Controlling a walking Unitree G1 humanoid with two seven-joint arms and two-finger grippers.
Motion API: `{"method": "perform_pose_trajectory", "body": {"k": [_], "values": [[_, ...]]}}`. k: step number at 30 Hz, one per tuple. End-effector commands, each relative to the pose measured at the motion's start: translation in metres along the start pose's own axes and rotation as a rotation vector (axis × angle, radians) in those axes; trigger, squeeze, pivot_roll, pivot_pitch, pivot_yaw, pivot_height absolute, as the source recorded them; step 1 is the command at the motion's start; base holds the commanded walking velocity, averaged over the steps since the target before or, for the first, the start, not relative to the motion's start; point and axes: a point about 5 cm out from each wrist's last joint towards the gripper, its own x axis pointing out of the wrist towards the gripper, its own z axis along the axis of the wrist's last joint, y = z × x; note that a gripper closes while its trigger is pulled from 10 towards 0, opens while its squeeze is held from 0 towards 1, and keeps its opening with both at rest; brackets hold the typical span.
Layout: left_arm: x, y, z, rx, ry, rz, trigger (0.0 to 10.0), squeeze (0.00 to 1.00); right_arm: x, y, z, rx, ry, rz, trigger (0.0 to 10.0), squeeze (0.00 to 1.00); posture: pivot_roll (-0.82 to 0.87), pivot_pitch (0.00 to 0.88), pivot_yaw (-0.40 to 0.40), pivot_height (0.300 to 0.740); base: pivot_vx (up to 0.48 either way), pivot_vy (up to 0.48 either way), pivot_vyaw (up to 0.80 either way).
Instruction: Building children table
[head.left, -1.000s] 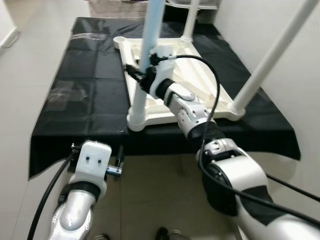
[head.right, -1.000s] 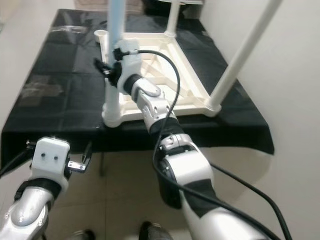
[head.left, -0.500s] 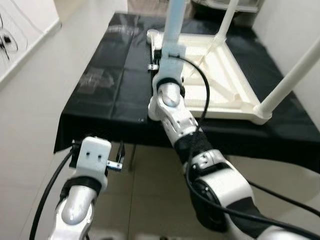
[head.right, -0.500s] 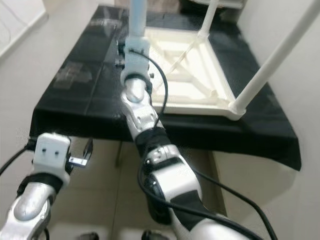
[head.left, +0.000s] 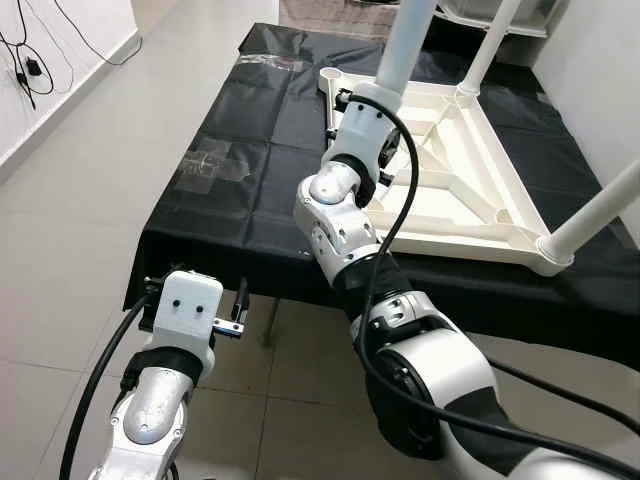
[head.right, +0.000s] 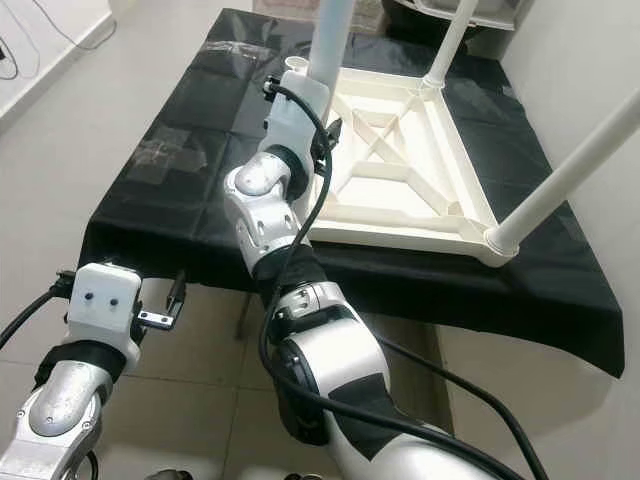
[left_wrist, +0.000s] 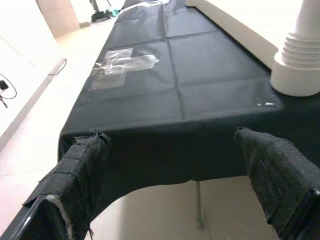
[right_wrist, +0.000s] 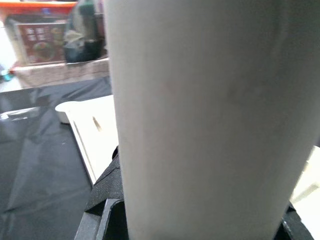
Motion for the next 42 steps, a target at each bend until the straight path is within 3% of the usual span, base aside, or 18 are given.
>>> {"method": "perform_pose_trajectory", "body": {"k": [1, 6, 16, 24, 33, 42], "values": [[0.000, 0.000, -0.002, 0.004, 0.005, -0.009, 10.0, 0.00, -0.026, -0.007, -0.068, -0.131, 0.306, -0.061, 10.0, 0.00, 0.13, 0.195, -0.142, 0.740, 0.000, 0.000, 0.00], [0.001, 0.002, -0.003, 0.007, 0.003, -0.004, 10.0, 0.00, -0.028, -0.003, -0.062, -0.115, 0.299, -0.066, 10.0, 0.00, 0.13, 0.196, -0.142, 0.740, 0.000, 0.000, 0.00], [0.002, 0.000, -0.003, 0.003, 0.002, -0.006, 10.0, 0.00, -0.009, 0.002, -0.014, -0.020, 0.128, -0.076, 10.0, 0.00, 0.12, 0.196, -0.141, 0.740, 0.000, 0.000, 0.00], [0.002, 0.001, -0.003, 0.002, 0.001, -0.010, 10.0, 0.00, -0.003, 0.005, 0.005, 0.025, 0.107, -0.067, 10.0, 0.00, 0.12, 0.196, -0.137, 0.740, 0.000, 0.000, 0.00], [0.001, 0.000, -0.003, 0.002, -0.001, -0.010, 10.0, 0.00, -0.006, 0.005, -0.007, 0.003, 0.143, -0.054, 10.0, 0.00, 0.12, 0.199, -0.136, 0.740, 0.000, 0.000, 0.00], [0.001, -0.001, -0.002, -0.002, -0.003, -0.016, 10.0, 0.00, -0.013, 0.001, -0.042, -0.073, 0.255, -0.021, 10.0, 0.00, 0.12, 0.208, -0.136, 0.740, 0.000, 0.000, 0.00]]}}
